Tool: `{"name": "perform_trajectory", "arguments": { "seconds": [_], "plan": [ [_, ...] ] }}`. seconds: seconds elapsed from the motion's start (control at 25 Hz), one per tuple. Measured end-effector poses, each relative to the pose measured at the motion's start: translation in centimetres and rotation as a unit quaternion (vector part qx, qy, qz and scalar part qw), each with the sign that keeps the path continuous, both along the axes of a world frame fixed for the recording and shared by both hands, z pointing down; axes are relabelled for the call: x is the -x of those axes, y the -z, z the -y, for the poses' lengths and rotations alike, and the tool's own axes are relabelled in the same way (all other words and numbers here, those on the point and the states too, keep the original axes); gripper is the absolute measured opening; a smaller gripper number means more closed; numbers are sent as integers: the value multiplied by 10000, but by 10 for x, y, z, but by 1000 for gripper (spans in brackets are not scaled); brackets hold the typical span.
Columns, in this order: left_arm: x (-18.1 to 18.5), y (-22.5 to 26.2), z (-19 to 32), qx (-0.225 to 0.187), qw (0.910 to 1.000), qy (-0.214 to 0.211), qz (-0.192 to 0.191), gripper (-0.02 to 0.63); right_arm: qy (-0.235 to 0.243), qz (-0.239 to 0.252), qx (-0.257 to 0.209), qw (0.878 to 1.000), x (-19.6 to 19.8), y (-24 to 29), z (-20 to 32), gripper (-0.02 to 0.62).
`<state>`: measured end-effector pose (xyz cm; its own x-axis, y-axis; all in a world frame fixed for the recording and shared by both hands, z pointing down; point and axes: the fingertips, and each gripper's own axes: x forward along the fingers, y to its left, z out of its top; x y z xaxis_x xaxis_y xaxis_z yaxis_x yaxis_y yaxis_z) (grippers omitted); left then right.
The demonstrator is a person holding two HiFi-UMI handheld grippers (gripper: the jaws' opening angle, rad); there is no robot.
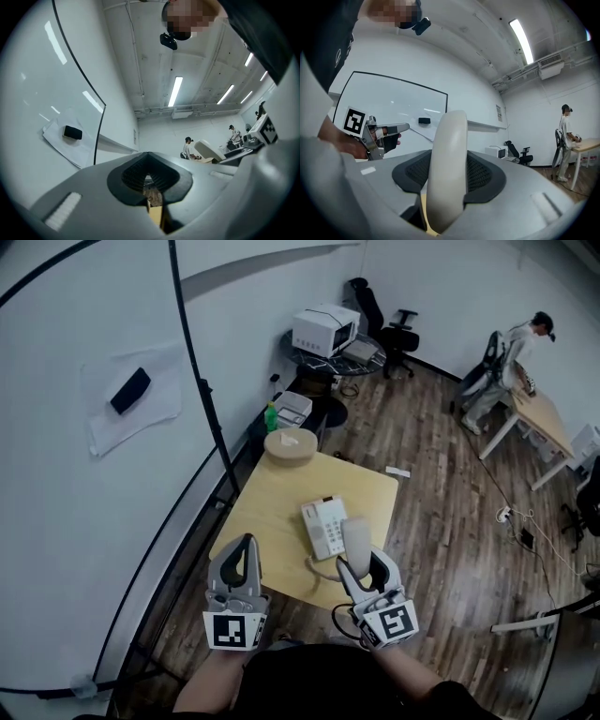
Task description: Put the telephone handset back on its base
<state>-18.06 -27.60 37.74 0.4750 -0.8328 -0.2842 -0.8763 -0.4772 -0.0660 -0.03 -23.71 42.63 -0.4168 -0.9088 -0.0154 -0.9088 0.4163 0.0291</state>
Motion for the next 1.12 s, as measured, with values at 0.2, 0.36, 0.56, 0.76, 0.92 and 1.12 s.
{"name": "perform_trajectory", "arguments": {
  "seconds": [0.2, 0.36, 0.56, 0.76, 0.92, 1.12],
  "plan": [
    [1, -11, 24, 142, 9999, -41, -3, 0, 58, -90, 258, 9996, 6, -20, 27, 216],
    [0, -19, 33, 216, 9997, 61, -31, 0, 140, -51, 502, 9986, 4, -38, 48, 216],
    [-3, -28, 44, 283, 9996, 91, -37, 0, 186, 31, 703, 9973, 1, -63, 78, 216],
    [-4, -40, 52, 437, 9989, 186, 56, 0, 189, 114, 986, 9949, -1, -101, 111, 216],
    [-5, -54, 53, 563, 9981, 255, 68, 0, 242, 89, 1235, 9920, 0, -129, 131, 216],
    [-7, -73, 60, 575, 9979, 267, 111, 0, 230, 80, 1577, 9872, -1, -177, 163, 216]
  ]
}}
